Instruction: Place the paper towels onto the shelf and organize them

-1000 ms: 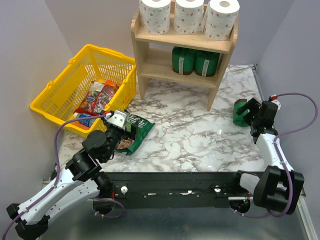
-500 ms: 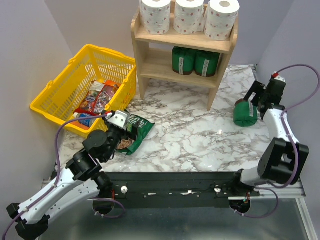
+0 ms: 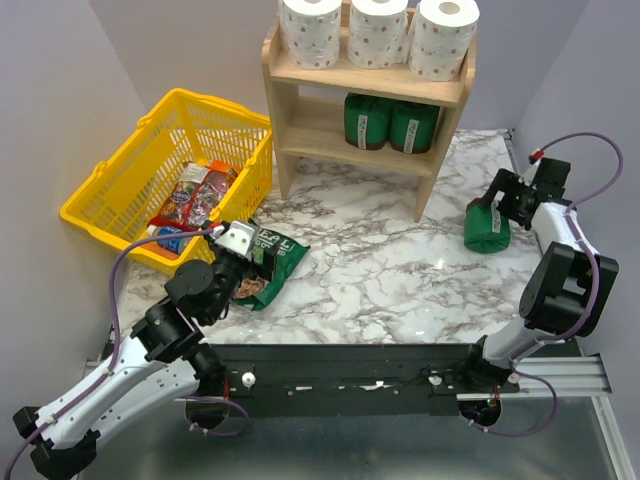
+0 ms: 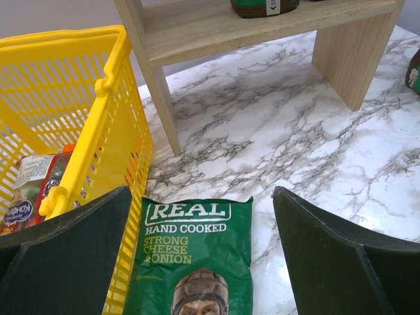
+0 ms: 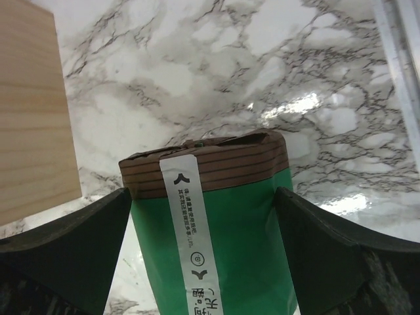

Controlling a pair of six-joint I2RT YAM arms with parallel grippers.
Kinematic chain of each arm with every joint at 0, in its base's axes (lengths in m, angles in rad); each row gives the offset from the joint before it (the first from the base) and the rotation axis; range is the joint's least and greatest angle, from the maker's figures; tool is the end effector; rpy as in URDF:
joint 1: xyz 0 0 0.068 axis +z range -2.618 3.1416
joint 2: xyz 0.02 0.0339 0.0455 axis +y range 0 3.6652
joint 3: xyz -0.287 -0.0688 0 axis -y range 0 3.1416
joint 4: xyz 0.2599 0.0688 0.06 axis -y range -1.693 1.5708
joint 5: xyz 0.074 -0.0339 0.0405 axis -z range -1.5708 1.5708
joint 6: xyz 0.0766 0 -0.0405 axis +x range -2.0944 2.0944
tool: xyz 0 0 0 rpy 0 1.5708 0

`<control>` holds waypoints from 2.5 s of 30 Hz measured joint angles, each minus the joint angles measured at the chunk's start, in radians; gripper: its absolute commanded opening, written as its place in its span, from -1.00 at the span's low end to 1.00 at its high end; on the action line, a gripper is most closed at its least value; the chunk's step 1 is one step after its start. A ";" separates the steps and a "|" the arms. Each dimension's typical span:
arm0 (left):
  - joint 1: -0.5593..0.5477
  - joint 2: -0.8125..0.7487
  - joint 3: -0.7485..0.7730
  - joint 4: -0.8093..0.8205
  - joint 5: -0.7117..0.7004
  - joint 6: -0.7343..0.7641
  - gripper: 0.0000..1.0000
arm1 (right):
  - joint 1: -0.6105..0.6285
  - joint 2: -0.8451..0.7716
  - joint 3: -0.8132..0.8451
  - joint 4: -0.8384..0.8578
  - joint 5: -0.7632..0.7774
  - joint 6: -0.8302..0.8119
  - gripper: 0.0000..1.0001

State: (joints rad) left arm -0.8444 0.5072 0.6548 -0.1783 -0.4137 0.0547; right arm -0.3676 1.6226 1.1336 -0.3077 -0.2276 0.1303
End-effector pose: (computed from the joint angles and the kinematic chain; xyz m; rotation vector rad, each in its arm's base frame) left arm 0.1303 -0.1002 0.3461 0.3955 1.5566 -0.2822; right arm 0.3761 -0.1263 0.2247 0.4717 2.2987 0.1529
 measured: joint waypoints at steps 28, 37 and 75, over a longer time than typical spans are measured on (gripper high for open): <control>0.001 0.124 0.051 -0.001 0.062 -0.409 0.87 | 0.674 -0.572 -0.684 0.383 0.010 0.878 0.83; -0.013 0.227 -0.039 0.111 0.195 -0.431 0.70 | 0.729 -0.596 -0.612 0.372 0.078 0.876 0.86; -0.436 1.215 0.097 0.888 -0.130 0.189 0.93 | 0.729 -1.151 -0.488 0.047 0.341 0.399 0.93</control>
State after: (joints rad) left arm -1.2800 1.7222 0.7513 0.7101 -0.5434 0.2436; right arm 0.3611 0.4721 0.6460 -0.2611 0.1135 0.5297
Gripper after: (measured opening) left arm 0.970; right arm 0.963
